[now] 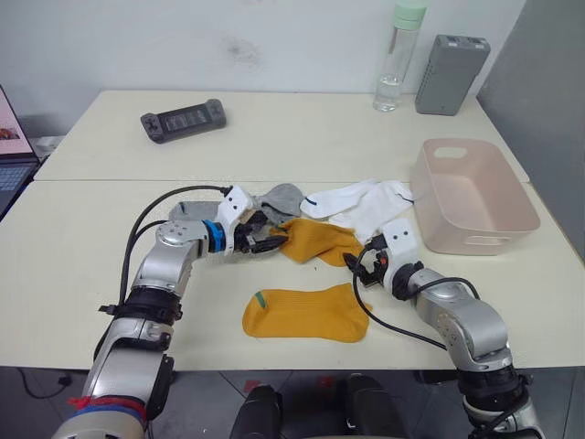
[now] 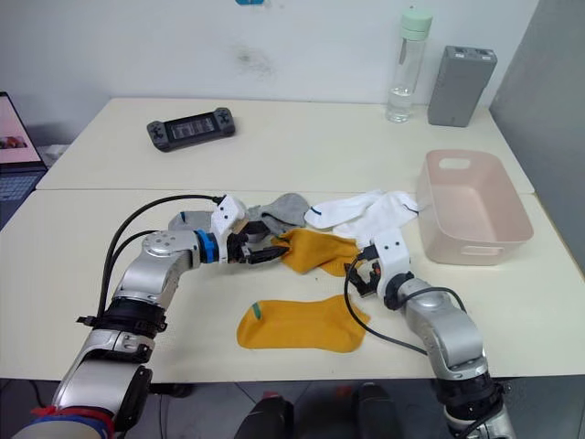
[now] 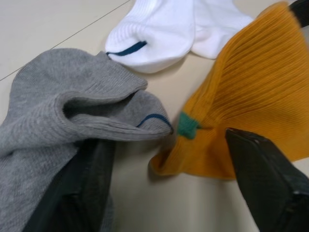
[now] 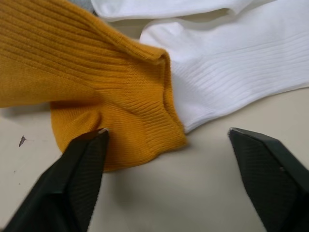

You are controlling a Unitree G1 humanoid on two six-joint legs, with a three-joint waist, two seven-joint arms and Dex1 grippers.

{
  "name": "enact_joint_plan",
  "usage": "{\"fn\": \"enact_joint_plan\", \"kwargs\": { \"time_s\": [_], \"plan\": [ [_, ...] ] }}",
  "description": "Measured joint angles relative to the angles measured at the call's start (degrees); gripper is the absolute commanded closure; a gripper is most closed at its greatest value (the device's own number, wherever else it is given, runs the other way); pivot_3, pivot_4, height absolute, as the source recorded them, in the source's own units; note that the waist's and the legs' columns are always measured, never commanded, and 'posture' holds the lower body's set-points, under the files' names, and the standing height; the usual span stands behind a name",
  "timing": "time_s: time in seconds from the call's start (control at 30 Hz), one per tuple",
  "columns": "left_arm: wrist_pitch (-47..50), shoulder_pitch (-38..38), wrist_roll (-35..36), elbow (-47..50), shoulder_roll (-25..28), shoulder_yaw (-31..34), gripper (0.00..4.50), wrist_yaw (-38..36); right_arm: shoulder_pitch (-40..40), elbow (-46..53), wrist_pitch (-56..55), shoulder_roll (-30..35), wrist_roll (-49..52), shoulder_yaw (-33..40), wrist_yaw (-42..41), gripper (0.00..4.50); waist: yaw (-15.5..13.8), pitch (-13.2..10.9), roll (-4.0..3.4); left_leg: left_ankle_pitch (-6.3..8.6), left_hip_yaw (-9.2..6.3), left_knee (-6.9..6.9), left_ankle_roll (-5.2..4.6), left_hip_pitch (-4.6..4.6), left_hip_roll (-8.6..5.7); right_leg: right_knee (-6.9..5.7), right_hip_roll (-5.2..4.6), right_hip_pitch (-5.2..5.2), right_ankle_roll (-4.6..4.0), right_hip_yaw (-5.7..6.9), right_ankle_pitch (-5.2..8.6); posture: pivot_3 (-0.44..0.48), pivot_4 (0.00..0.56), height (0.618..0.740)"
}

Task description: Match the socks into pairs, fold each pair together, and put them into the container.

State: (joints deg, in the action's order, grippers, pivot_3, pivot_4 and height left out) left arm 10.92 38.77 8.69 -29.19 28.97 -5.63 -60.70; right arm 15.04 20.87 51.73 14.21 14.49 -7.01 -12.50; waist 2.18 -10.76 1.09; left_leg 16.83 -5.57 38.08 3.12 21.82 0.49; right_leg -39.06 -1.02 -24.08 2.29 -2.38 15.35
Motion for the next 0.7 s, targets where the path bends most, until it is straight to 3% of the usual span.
{"fn": "enact_joint_plan", "kwargs": {
  "time_s": [0.33, 0.4, 0.5, 0.7],
  "plan": [
    [1.8, 1.4, 0.4, 1.7, 0.7, -0.6, 4.47, -1.4, 0.9, 0.3, -0.1, -1.1, 0.2, -0.9, -1.2, 4.39, 0.3, 0.0, 0.00, 0.00, -0.02, 0.00, 0.00, -0.01, 0.01, -0.01, 0.00, 0.00, 0.00, 0.00, 0.00, 0.000, 0.150, 0.740],
    [3.5, 0.3, 1.1, 3.9, 1.9, -0.4, 4.50, -2.6, 0.9, 1.1, 0.6, -0.5, 0.4, -0.8, -1.4, 4.48, 0.5, 0.0, 0.00, 0.00, -0.02, 0.00, 0.00, -0.01, 0.01, -0.01, 0.00, 0.00, 0.00, -0.01, 0.00, 0.000, 0.150, 0.740],
    [10.2, -2.6, 3.6, 9.5, 9.1, -0.1, 4.50, -7.5, 0.9, 7.5, 6.1, 3.1, 4.4, 2.4, -4.2, 4.48, 1.2, 0.0, 0.00, 0.00, -0.05, -0.03, 0.00, 0.00, 0.04, 0.00, 0.02, -0.02, 0.00, -0.01, 0.00, 0.000, 0.150, 0.740],
    [28.4, -0.5, 8.5, 14.4, 16.5, -0.4, 4.50, -13.8, 4.7, 13.8, 18.4, 6.7, 15.9, 6.6, -10.7, 4.48, 1.1, 0.0, 0.00, 0.00, -0.16, -0.01, -0.02, -0.07, 0.02, -0.01, 0.08, 0.12, 0.00, 0.06, 0.01, 0.000, 0.150, 0.740]
  ]
}}
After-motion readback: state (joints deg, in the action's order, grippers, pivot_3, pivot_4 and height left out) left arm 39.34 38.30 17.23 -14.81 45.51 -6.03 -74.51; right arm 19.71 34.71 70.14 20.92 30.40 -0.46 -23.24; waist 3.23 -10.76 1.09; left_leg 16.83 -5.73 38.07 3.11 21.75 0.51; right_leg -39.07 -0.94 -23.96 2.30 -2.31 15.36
